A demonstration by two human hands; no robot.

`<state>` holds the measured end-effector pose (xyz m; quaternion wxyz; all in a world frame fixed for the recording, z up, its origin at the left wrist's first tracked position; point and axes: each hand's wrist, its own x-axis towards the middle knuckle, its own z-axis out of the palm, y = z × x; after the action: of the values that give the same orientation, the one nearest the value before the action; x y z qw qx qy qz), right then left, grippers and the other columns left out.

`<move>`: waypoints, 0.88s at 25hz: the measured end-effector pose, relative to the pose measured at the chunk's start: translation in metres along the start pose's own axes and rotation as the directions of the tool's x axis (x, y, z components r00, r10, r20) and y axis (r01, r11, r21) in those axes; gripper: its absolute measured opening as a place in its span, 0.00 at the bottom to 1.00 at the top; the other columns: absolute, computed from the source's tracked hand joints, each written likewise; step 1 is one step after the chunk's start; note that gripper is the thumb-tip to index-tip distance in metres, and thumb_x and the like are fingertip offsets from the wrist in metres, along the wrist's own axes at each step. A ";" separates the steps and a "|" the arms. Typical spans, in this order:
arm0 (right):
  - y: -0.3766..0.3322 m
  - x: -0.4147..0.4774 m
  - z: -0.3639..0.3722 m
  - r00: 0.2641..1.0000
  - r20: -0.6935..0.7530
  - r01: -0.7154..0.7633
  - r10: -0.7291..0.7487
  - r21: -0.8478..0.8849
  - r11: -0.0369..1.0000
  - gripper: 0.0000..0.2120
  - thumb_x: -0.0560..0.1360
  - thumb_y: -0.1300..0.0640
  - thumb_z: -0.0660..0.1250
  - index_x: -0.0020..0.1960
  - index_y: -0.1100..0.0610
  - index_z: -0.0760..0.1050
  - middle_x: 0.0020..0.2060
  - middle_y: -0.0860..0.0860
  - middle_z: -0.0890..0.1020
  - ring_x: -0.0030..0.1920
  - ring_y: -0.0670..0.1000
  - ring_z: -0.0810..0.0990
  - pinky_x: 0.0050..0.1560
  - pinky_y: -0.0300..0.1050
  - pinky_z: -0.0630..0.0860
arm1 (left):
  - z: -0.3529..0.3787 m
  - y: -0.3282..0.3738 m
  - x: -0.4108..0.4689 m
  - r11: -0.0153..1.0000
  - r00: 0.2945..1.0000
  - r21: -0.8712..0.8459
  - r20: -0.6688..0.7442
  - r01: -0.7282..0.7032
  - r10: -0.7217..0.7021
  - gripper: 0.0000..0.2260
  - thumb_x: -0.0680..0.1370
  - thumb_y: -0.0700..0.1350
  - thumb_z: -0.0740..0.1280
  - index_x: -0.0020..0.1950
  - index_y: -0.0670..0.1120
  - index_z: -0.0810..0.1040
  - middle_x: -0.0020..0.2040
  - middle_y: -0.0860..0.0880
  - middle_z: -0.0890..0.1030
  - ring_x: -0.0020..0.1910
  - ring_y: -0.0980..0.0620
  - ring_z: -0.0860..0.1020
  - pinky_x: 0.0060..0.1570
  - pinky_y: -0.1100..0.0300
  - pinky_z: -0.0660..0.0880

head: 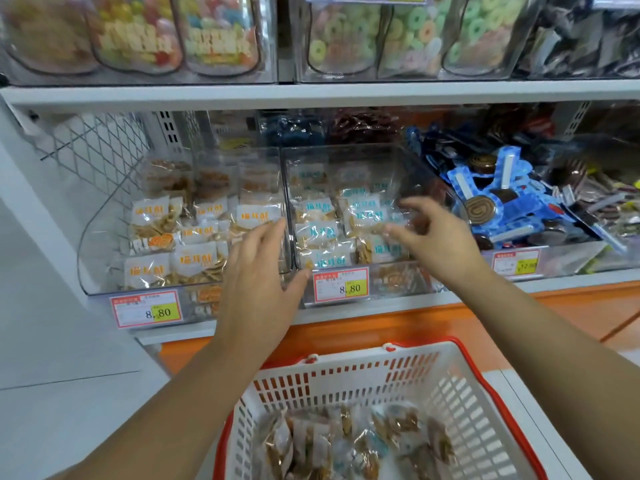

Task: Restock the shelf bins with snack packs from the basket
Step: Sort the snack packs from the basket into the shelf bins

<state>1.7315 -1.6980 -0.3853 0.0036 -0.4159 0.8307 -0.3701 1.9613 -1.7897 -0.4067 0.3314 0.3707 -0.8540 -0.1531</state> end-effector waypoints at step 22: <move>0.188 -0.222 0.209 0.563 0.452 -0.550 0.691 -0.418 0.722 0.19 0.80 0.54 0.63 0.71 0.45 0.69 0.60 0.55 0.80 0.56 0.55 0.80 0.45 0.41 0.69 | 0.171 -0.095 -0.208 0.931 0.578 0.134 0.751 0.340 -0.320 0.18 0.80 0.49 0.64 0.70 0.54 0.72 0.68 0.54 0.69 0.61 0.56 0.74 0.60 0.57 0.75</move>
<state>1.8127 -1.6004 -0.7201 0.3394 -0.1836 0.9171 -0.1005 2.0005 -1.6987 -0.6744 -0.0885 0.4195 -0.8270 -0.3638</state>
